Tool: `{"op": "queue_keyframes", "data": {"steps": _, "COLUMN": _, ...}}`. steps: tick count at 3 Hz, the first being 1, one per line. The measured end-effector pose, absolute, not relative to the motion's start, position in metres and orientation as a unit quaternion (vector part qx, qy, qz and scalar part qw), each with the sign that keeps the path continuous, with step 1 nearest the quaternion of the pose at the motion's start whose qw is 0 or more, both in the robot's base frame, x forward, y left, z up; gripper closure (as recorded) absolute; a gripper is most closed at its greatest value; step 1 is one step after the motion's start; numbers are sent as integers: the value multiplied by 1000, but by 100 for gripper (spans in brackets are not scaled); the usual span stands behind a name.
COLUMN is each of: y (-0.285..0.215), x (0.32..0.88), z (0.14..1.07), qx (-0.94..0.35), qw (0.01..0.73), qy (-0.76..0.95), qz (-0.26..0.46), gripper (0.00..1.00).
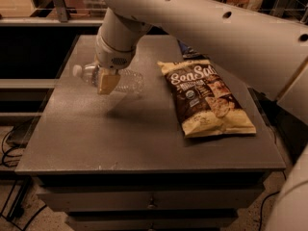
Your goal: Knock water bottle over
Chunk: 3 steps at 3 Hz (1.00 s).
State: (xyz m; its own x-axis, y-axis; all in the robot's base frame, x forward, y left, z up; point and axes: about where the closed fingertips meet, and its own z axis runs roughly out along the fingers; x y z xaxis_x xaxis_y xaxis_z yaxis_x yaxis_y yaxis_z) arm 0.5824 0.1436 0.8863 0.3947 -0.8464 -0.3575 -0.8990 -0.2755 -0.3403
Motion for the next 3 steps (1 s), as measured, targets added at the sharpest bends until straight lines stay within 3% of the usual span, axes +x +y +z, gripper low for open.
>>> {"op": "queue_keyframes", "data": {"steps": 2, "y": 150, "x": 560, "z": 873, "qx": -788, "qw": 247, "qy": 554, "qz": 108, "gripper": 12}}
{"op": "queue_keyframes", "data": {"steps": 3, "y": 153, "x": 556, "z": 875, "qx": -786, "qw": 248, "qy": 554, "qz": 116, "gripper": 0}}
